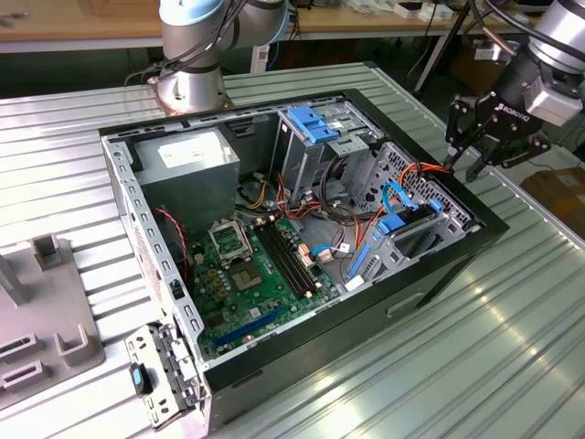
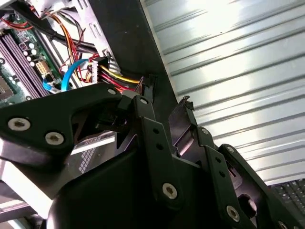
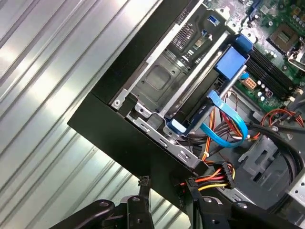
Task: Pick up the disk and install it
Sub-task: 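Insert the second disk wire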
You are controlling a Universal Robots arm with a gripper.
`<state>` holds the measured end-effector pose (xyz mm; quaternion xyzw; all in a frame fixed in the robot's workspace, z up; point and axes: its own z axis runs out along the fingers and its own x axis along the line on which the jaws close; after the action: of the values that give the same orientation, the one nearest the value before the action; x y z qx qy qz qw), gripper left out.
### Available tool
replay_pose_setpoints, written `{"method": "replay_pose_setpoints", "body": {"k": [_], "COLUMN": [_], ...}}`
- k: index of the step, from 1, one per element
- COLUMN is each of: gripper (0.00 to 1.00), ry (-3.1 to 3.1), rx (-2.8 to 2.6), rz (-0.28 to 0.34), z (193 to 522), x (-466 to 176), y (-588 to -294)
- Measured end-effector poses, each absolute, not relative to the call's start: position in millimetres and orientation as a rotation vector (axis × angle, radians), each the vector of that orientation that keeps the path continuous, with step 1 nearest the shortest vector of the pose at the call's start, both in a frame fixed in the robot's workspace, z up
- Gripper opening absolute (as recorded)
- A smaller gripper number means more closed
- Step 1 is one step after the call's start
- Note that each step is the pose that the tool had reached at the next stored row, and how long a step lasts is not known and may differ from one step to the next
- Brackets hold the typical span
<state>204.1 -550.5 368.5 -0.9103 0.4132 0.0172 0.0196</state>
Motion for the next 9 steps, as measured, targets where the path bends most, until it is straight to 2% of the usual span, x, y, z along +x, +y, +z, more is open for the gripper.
{"method": "replay_pose_setpoints", "body": {"k": [9], "gripper": [0.42], "ry": [0.966], "rx": [-2.952], "rz": [0.060], "z": [368.4], "x": [204.1], "y": [-550.5]}}
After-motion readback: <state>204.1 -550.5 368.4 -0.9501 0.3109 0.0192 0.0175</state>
